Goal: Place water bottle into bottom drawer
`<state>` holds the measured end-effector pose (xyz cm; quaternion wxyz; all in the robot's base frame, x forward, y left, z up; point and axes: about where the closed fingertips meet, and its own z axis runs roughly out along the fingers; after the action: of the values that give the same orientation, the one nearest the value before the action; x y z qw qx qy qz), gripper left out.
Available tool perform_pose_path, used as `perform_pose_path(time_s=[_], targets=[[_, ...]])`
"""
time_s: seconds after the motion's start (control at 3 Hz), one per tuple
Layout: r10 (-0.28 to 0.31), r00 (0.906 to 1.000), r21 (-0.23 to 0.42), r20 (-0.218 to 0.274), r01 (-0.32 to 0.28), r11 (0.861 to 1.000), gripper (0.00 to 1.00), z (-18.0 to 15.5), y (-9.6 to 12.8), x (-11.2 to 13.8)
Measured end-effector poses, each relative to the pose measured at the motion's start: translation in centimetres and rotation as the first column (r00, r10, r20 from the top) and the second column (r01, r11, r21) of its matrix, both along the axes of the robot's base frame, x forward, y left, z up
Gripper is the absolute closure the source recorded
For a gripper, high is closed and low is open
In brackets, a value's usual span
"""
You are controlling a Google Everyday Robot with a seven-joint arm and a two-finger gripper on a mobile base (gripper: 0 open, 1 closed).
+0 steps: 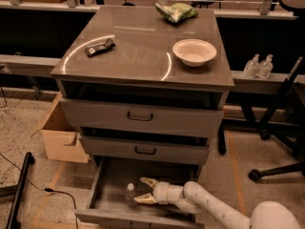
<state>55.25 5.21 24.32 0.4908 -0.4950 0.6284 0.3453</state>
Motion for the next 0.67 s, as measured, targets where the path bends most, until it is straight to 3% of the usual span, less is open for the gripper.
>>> perform_pose_path(time_s=[0.33, 0.67], targets=[[-0.082, 0.9963, -0.074, -0.024, 0.080, 0.994, 0.65, 3.0, -5.1, -1.2], [-0.147, 0.9883, -0.177, -0.041, 0.137, 0.975, 0.88, 6.7, -10.4, -3.1]])
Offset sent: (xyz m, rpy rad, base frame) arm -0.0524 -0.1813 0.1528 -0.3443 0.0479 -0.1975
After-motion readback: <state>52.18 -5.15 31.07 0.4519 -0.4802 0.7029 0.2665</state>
